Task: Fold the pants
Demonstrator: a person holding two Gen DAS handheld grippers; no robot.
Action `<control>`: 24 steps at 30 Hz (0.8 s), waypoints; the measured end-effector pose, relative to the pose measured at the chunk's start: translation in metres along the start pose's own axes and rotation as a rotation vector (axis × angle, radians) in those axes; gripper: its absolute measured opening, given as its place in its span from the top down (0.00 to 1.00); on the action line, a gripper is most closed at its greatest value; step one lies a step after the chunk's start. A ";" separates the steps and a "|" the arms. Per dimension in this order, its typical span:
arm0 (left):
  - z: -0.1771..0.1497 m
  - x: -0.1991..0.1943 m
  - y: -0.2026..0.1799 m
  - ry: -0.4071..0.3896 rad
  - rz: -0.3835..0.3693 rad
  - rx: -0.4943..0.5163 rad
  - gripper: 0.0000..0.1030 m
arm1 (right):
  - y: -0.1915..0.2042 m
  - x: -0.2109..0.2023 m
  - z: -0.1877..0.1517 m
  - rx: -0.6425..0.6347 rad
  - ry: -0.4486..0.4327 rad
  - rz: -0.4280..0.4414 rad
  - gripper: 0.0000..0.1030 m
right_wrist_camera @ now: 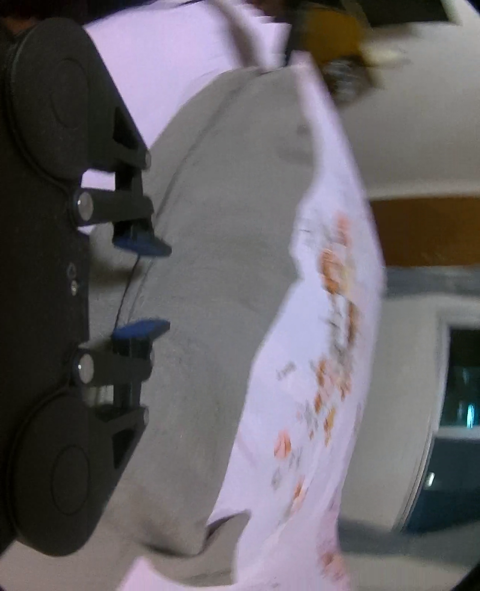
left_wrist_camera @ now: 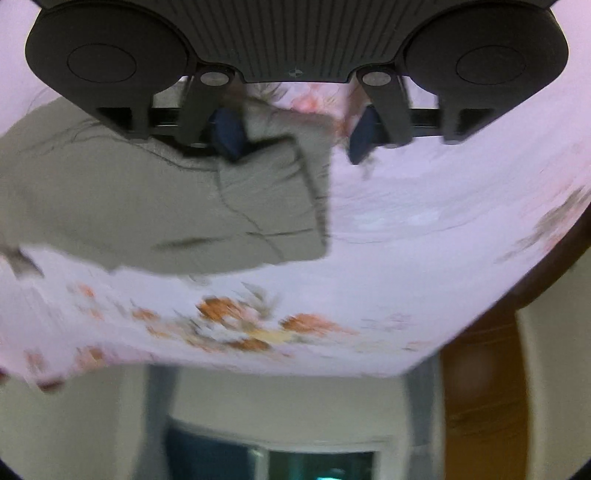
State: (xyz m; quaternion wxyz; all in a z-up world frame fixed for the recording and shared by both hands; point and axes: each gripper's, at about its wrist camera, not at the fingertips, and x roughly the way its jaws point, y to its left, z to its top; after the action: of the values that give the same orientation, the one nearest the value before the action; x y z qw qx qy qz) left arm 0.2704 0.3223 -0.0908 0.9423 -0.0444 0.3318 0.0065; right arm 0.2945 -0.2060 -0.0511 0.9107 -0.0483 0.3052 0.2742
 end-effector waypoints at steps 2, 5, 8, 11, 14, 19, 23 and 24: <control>-0.005 -0.017 0.008 -0.038 -0.057 -0.116 0.37 | -0.008 -0.009 0.001 0.081 -0.018 0.001 0.54; -0.013 -0.020 0.019 -0.040 -0.210 -0.349 0.37 | -0.032 -0.007 -0.005 0.272 -0.016 0.023 0.54; -0.022 -0.006 0.023 -0.014 -0.301 -0.509 0.37 | -0.052 0.002 -0.016 0.454 -0.004 0.029 0.54; -0.026 0.010 0.020 0.004 -0.324 -0.580 0.37 | -0.070 0.012 -0.026 0.586 0.000 0.043 0.55; -0.031 0.020 0.022 0.008 -0.323 -0.615 0.38 | -0.085 0.022 -0.037 0.687 0.017 0.033 0.55; -0.032 0.032 0.022 0.026 -0.315 -0.655 0.63 | -0.106 0.046 -0.056 0.868 0.021 0.063 0.57; -0.026 0.044 0.022 0.033 -0.297 -0.661 0.76 | -0.116 0.058 -0.055 0.932 -0.005 0.029 0.79; -0.025 0.045 0.022 0.032 -0.298 -0.662 0.78 | -0.116 0.058 -0.055 0.923 -0.004 0.002 0.94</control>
State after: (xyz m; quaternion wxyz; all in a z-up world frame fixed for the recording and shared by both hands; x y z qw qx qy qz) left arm 0.2892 0.3413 -0.1397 0.8620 -0.3953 0.3163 -0.0245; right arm 0.3656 -0.2908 -0.1387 0.8372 0.3630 0.3937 0.1106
